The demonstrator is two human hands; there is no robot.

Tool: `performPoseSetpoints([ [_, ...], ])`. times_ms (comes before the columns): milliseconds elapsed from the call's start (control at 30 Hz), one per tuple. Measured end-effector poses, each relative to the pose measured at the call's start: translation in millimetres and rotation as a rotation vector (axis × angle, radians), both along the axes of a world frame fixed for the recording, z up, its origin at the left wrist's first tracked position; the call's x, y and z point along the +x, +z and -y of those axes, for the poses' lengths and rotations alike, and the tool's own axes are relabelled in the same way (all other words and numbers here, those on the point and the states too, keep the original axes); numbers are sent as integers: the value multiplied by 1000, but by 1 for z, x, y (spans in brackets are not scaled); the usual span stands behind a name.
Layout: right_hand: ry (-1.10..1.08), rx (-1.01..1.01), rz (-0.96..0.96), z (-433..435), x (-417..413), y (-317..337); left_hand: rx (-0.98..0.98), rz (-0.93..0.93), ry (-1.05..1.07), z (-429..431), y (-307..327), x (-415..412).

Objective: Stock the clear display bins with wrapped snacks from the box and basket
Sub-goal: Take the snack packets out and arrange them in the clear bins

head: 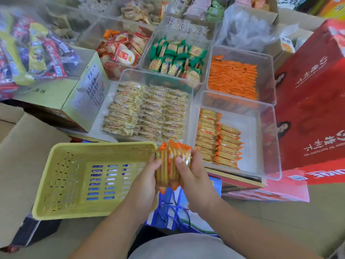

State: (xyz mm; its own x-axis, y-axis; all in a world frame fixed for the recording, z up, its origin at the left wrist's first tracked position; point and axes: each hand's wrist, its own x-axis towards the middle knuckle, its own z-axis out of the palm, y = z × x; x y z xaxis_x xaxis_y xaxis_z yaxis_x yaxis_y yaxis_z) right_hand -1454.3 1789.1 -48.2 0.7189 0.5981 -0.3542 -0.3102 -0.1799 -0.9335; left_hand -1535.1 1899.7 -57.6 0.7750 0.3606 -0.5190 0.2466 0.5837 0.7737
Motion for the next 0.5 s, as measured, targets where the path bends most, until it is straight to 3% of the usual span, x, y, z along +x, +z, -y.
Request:
performPoseSetpoints([
  [133, 48, -86, 78, 40, 54, -4, -144, 22, 126, 47, -4, 41],
  [267, 82, -207, 231, 74, 103, -12, -84, 1, 140, 91, 0, 85],
  [400, 141, -119, 257, 101, 131, -16, -22, -34, 124, 119, 9, 118],
  [500, 212, -199, 314, 115, 147, -21, -67, -18, 83, 130, 12, 130],
])
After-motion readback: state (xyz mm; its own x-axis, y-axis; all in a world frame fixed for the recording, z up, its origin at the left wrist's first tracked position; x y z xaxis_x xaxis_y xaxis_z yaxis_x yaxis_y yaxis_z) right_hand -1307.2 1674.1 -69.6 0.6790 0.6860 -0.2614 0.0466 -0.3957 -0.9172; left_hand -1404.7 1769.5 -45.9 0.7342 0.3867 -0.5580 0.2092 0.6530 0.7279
